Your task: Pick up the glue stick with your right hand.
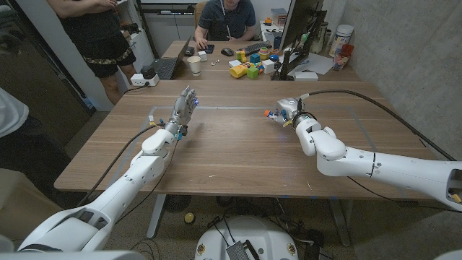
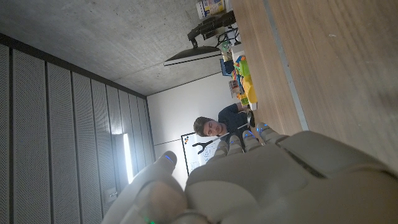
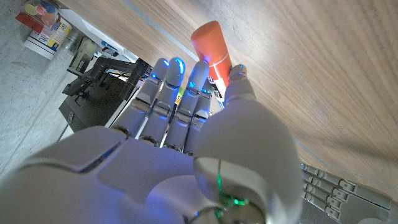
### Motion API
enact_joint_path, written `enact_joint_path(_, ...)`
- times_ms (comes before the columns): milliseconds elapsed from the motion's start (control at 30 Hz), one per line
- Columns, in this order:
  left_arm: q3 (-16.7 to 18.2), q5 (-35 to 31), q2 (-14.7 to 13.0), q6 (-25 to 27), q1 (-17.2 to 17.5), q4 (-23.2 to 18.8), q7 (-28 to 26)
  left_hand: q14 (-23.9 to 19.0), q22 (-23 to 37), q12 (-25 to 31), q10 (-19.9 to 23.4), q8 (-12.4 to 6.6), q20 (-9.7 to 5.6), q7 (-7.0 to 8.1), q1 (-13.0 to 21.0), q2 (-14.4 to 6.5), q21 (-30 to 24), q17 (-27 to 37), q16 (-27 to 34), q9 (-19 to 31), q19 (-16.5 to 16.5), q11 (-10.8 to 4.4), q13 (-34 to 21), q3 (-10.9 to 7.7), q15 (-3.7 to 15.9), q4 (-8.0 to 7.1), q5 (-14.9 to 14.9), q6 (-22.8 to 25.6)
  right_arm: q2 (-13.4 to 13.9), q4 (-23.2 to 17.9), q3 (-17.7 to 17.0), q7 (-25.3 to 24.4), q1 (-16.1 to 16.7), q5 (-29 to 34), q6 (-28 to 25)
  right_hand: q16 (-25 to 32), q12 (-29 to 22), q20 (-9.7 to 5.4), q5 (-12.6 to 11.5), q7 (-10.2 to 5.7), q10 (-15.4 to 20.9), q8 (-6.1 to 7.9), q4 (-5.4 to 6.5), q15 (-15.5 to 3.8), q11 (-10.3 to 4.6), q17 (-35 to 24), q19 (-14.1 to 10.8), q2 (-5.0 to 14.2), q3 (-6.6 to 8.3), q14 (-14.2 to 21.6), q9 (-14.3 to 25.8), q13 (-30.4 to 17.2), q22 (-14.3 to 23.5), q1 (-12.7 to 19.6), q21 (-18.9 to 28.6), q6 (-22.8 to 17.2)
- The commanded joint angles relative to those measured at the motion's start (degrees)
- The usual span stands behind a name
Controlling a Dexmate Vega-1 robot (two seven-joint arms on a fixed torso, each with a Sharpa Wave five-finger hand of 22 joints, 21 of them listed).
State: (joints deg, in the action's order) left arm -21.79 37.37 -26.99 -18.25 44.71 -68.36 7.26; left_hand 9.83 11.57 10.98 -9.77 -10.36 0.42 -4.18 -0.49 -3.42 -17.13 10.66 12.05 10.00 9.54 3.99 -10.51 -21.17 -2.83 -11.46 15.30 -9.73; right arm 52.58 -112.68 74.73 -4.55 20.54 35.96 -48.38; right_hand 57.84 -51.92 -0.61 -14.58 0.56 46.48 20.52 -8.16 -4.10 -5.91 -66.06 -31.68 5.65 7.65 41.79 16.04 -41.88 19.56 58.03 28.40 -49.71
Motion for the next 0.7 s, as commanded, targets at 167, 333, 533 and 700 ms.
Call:
enact_joint_path(167, -0.16, -0.2, -0.03, 0.28, 0.5, -1.06, -0.6, 12.28, 0.13, 0.03, -8.59, -0.19, 0.2, -0.37, 0.02, -7.06, 0.22, 0.17, -0.09, 0.17, 4.26, 0.21, -0.16, 0.44, -0.26, 0.09, 0.58, -5.11, 1.93, -2.18, -3.49, -4.88, 1.55, 0.47, 0.96, -0.03, -0.57, -0.38, 0.27, -2.84, -0.11, 0.38, 2.12, -7.64, -0.09, -0.05, -0.28, 4.73, 1.88, 0.67, 1.81, -0.02, 0.15, 4.62, 0.76, -8.69)
enact_joint_path(333, -0.15, -0.2, -0.04, 0.24, 0.6, -1.26, -0.71, 12.29, 0.13, 0.04, -8.56, -0.2, 0.17, -0.37, 0.03, -7.08, 0.24, 0.17, -0.1, 0.17, 4.25, 0.26, -0.16, 0.47, -0.28, 0.09, 0.6, -5.07, 2.85, -3.14, -4.36, -5.67, 1.77, 0.45, 1.84, -0.06, -0.93, -0.37, 0.45, -2.81, -0.01, 0.32, 2.23, -7.79, -0.02, -0.13, -0.4, 4.7, 1.96, 0.94, 1.8, 0.02, 0.13, 4.84, 1.24, -8.84)
enact_joint_path(533, -0.15, -0.2, -0.06, 0.26, 0.7, -1.43, -0.83, 12.25, 0.13, 0.07, -8.5, -0.2, 0.19, -0.4, 0.03, -7.09, 0.25, 0.17, -0.08, 0.17, 4.2, 0.24, -0.15, 0.5, -0.23, 0.09, 0.62, -5.06, 3.67, -4.0, -5.44, -6.49, 1.89, 0.51, 2.69, -0.17, -1.09, -0.45, 0.59, -2.8, -0.04, 0.25, 2.43, -7.72, -0.07, -0.34, -0.26, 4.67, 1.97, 0.94, 1.8, 0.19, 0.1, 4.83, 1.55, -8.89)
enact_joint_path(700, -0.16, -0.1, -0.04, 0.27, 0.76, -1.45, -0.77, 12.25, 0.13, 0.08, -8.47, -0.19, 0.19, -0.36, 0.04, -7.08, 0.27, 0.17, -0.08, 0.17, 4.2, 0.28, -0.15, 0.53, -0.23, 0.09, 0.63, -5.06, 4.04, -4.46, -6.3, -7.76, 2.09, 1.09, 2.78, -0.36, -1.26, -0.56, 0.7, -2.82, -0.19, 0.26, 2.51, -7.82, 0.03, -0.38, -0.08, 4.65, 2.05, 0.92, 1.89, 0.22, 0.07, 4.96, 1.8, -8.98)
